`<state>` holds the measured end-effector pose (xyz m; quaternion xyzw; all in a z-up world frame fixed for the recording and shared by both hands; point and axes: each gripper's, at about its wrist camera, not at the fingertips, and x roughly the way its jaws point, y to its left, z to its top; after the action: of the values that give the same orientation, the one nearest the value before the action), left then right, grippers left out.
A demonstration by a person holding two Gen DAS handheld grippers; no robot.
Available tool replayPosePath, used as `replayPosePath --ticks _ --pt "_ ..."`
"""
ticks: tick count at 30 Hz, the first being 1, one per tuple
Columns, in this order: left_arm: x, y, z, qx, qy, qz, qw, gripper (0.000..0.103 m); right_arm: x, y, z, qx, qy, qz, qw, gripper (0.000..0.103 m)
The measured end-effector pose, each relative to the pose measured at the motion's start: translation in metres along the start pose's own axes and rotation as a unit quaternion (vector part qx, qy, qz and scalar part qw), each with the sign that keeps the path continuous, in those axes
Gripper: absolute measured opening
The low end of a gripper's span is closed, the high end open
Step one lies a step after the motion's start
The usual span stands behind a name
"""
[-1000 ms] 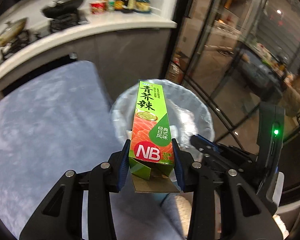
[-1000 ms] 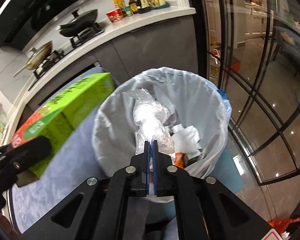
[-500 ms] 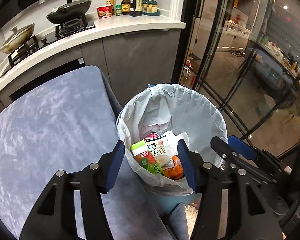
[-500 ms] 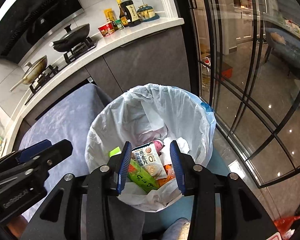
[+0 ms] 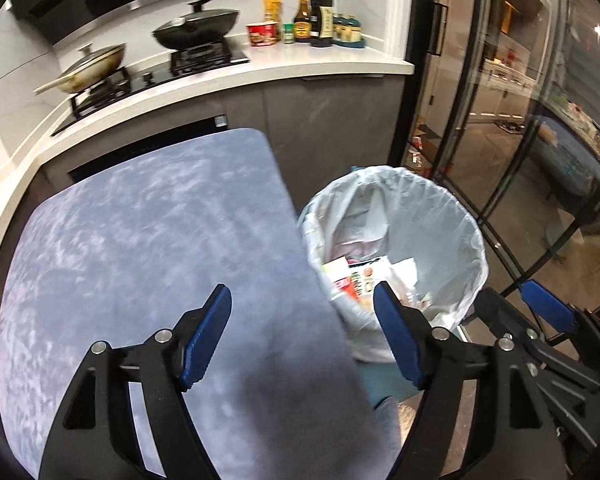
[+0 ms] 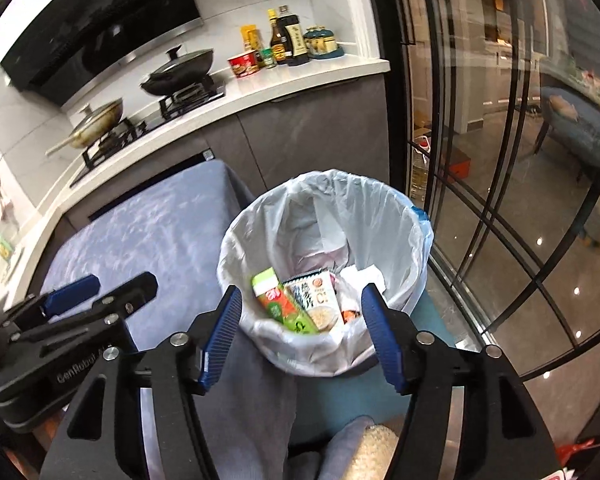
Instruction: Collect trash
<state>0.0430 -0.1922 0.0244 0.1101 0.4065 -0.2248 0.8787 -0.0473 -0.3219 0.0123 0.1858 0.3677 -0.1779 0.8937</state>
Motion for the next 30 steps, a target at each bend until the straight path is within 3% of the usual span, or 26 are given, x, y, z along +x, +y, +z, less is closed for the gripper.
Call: replayPosePath --ticks 12,16,26,30 --pt "-0.033 0.04 -0.033 -0.018 -0.009 0.038 0.9991 0.083 -0.018 0.029 -0.025 -0.028 0.012 0.001 1.0 0.076" --pt "-0.038 0.044 -0.042 -0.018 -0.009 0.04 0.999 0.084 -0.023 0.033 -0.032 -0.033 0.012 -0.006 0.999 0.083" --pt "-0.042 0.045 -0.059 -0.023 -0.003 0.043 0.9988 0.09 -0.028 0.029 -0.046 -0.032 0.022 -0.024 0.999 0.085" --pt "-0.041 0.044 -0.066 -0.026 0.003 0.047 0.9986 0.091 -0.029 0.025 -0.052 -0.028 0.026 -0.027 0.999 0.091"
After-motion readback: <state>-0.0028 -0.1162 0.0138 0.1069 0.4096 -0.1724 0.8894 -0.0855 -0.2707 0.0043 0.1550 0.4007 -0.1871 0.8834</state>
